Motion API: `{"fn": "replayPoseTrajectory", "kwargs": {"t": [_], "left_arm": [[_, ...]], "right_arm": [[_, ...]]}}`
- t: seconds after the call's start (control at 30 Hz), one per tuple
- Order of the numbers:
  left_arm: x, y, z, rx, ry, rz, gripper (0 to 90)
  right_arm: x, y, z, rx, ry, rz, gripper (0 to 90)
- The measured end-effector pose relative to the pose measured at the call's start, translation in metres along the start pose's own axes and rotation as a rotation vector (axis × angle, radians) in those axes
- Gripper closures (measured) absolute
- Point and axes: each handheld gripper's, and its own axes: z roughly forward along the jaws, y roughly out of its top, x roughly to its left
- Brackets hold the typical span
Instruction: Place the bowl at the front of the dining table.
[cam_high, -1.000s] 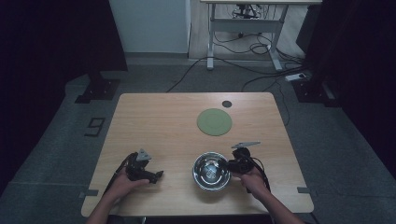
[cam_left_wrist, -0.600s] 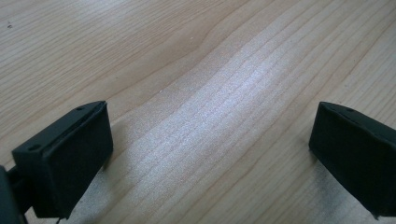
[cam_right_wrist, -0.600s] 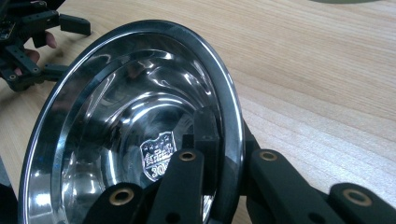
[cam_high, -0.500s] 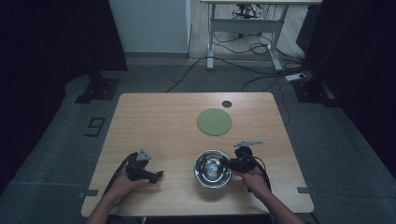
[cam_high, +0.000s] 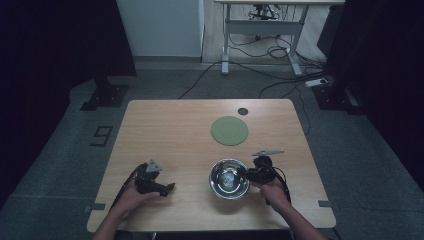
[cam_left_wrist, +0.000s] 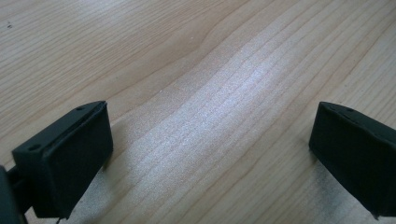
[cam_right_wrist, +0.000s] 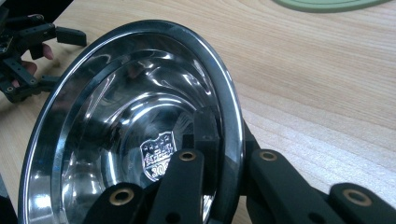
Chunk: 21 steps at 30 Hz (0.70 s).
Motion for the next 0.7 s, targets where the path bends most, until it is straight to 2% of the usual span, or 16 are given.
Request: {"fn": "replayPoseTrajectory", "kwargs": {"t": [0.7], "left_arm": [[0.0, 0.0, 0.0, -0.001, 0.0, 0.0, 0.0]], "right_arm": [[-0.014, 0.008, -0.009, -0.04, -0.045, 0.039, 86.6]]}}
